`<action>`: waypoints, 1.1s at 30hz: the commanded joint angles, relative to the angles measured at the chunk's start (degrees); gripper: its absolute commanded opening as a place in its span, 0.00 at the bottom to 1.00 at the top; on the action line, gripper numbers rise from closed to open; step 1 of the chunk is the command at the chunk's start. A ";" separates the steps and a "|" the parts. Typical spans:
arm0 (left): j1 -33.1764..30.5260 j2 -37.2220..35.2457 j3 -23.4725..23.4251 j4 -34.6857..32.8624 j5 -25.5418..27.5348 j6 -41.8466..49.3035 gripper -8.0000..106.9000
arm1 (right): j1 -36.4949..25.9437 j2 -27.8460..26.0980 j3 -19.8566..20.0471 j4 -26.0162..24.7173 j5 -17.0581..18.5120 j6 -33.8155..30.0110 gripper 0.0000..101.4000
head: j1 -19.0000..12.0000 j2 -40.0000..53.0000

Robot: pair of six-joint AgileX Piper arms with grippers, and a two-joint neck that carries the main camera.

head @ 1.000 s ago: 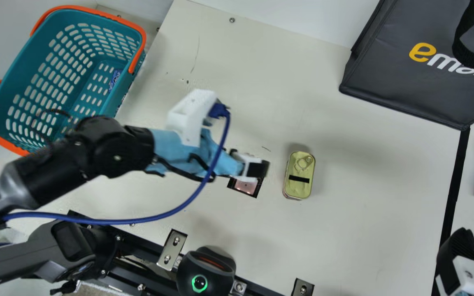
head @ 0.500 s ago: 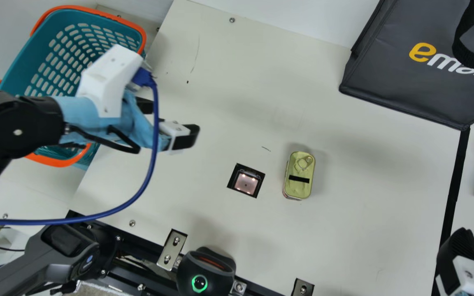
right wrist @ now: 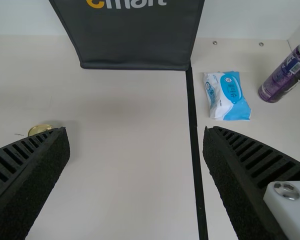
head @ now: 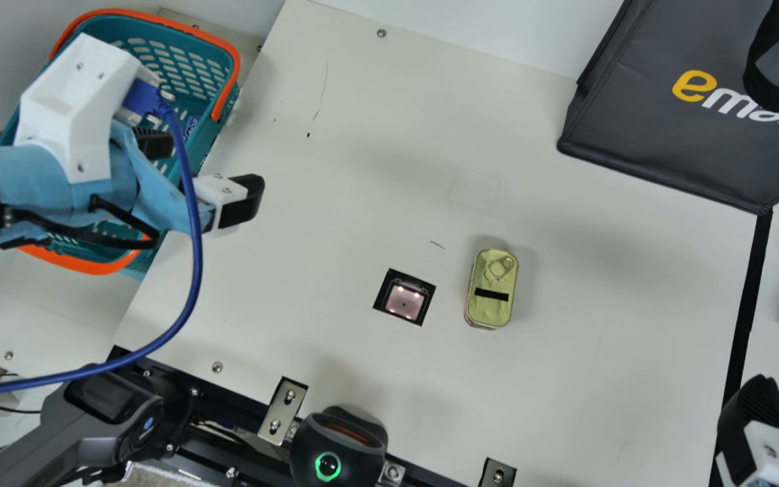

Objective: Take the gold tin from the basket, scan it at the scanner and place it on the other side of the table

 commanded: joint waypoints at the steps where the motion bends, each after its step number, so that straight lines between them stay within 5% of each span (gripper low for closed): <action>1: 0.00 0.00 0.00 0.00 0.00 0.00 0.85 | 0.00 0.00 0.00 0.00 0.00 0.00 0.94 | -1.66 -2.53; 14: 0.00 0.00 0.00 0.00 0.00 0.00 0.85 | 0.00 0.00 0.00 0.00 0.00 0.00 0.94 | -1.66 -19.86; 21: 0.00 0.00 0.00 0.00 0.00 0.00 0.85 | 1.66 1.99 -0.29 0.14 -0.57 -1.15 0.94 | -1.66 -19.86; 33: 0.00 0.00 0.00 0.00 0.00 0.00 0.85 | 13.33 12.09 -1.86 1.72 -1.33 -3.74 0.94 | -1.66 -19.86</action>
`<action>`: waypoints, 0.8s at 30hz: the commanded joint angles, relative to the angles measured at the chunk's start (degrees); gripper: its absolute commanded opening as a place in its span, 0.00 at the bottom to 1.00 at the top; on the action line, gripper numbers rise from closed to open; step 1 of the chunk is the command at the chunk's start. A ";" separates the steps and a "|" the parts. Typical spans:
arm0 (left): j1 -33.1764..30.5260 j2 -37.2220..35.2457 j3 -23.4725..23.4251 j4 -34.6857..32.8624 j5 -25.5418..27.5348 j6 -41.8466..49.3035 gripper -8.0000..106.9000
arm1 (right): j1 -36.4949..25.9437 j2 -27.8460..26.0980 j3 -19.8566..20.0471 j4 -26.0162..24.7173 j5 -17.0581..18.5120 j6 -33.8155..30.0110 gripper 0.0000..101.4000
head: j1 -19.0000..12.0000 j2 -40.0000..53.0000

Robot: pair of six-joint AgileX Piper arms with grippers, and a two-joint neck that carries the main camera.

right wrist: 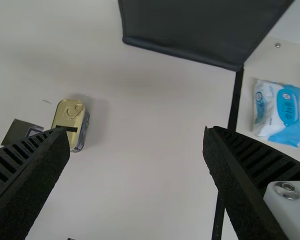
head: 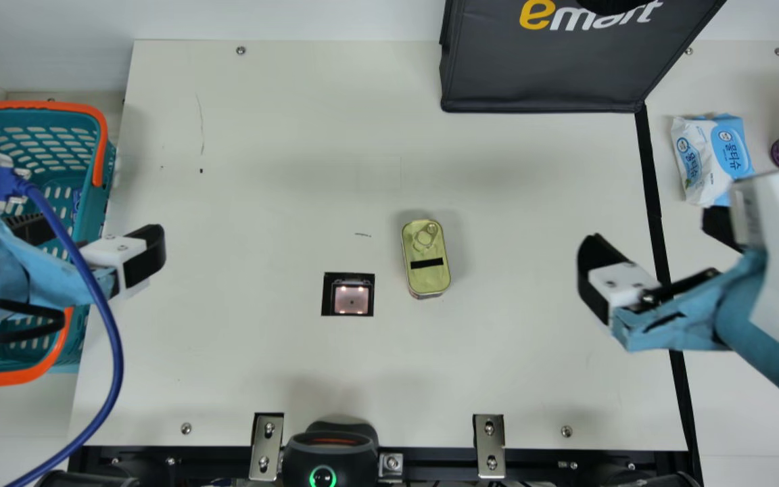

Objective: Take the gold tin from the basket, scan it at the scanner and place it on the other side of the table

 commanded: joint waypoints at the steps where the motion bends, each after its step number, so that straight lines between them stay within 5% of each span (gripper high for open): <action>1: 0.00 0.00 0.00 0.00 0.00 0.00 0.85 | 3.23 2.20 -0.21 -0.44 -0.23 0.86 0.94 | -1.66 0.00; 24: 0.00 0.00 0.00 0.00 0.00 0.00 0.85 | 33.06 27.86 -6.64 -15.26 -2.40 37.61 0.94 | -1.66 0.00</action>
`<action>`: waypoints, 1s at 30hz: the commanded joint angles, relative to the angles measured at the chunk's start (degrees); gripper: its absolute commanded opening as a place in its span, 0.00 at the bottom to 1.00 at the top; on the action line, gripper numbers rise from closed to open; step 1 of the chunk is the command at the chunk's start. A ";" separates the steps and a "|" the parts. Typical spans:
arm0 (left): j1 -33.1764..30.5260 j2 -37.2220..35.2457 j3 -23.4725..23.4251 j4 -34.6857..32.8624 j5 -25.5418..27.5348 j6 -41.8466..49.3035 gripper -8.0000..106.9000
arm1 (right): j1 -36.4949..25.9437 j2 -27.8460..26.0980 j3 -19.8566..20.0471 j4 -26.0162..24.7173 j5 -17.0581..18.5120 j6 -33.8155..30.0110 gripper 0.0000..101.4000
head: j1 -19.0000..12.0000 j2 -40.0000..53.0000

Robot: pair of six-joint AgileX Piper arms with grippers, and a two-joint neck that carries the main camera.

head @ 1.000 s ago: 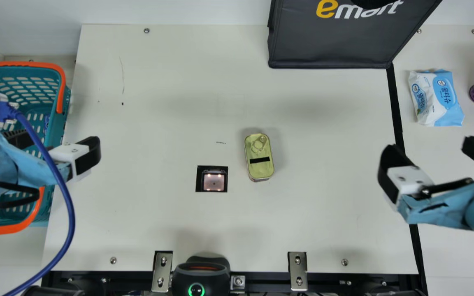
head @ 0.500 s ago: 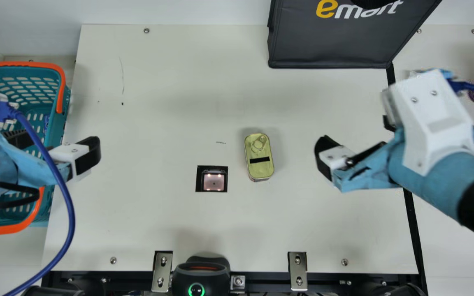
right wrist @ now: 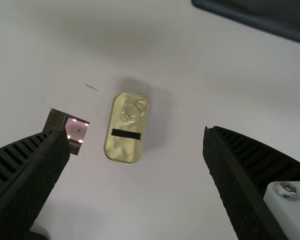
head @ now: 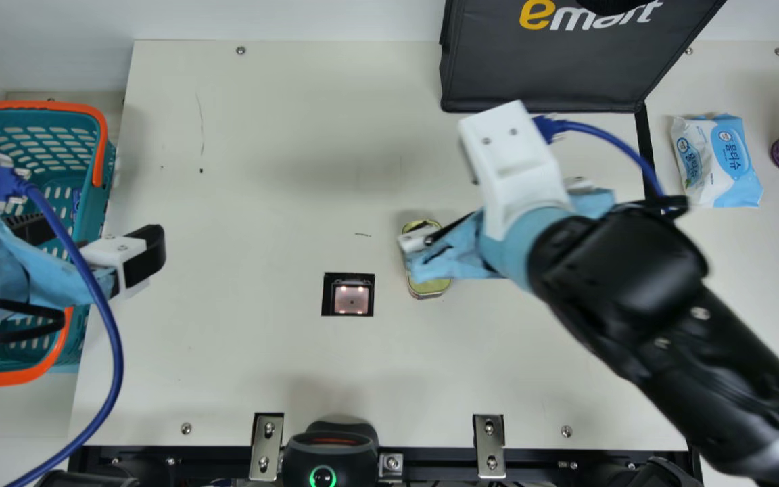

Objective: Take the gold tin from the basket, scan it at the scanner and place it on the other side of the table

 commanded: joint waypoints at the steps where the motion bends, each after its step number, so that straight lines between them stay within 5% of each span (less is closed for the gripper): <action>1: 0.00 0.00 0.00 0.00 0.00 0.00 0.85 | 1.70 2.83 0.09 -0.41 -0.14 6.31 0.94 | -1.66 0.00; 14: 0.00 0.00 0.00 0.00 0.00 0.00 0.85 | 2.84 10.75 5.29 -1.83 -5.82 18.33 0.94 | -1.66 0.00; 30: 0.00 0.00 0.00 0.00 0.00 0.00 0.85 | 1.02 17.62 11.91 -0.84 -14.51 21.55 0.94 | -1.66 0.00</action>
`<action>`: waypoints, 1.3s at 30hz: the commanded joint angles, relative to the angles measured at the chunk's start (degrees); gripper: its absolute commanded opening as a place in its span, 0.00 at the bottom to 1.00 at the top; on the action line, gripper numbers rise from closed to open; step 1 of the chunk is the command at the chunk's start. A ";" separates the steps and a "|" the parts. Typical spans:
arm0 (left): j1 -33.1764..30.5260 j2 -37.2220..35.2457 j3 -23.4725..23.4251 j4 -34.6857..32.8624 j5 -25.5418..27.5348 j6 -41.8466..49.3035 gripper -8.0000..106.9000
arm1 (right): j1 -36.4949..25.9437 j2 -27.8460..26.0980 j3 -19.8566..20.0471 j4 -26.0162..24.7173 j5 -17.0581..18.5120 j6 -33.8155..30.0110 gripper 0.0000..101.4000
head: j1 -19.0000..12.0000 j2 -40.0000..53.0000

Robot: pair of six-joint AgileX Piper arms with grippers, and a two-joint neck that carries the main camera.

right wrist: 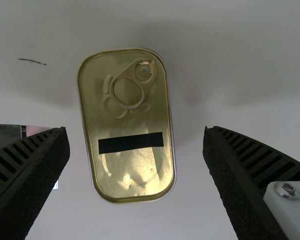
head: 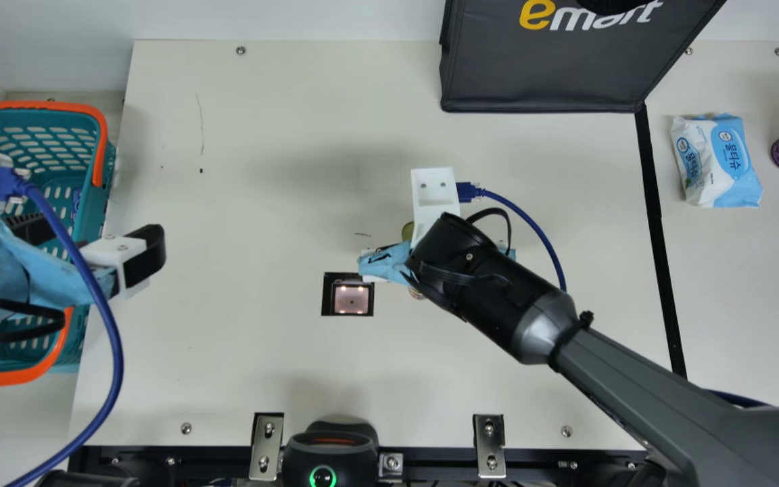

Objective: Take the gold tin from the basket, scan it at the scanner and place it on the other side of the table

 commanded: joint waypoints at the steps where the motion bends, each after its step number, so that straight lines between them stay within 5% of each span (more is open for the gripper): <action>1: 0.00 0.00 0.00 0.00 0.00 0.00 0.85 | -0.15 0.63 0.21 0.13 -0.95 -0.09 0.94 | -1.66 0.00; 11: 0.00 0.00 0.00 0.00 0.00 0.00 0.85 | -0.95 4.32 0.24 -0.11 -3.10 -0.31 0.94 | -1.66 0.00; 25: 0.00 0.00 0.00 0.00 0.00 0.00 0.85 | -1.24 3.50 -0.49 -0.59 -2.02 -1.47 0.01 | -1.66 0.00; 39: 0.00 0.00 0.00 0.00 0.00 0.00 0.85 | -3.59 -3.43 -2.61 1.36 2.09 -8.12 0.00 | -1.66 -6.67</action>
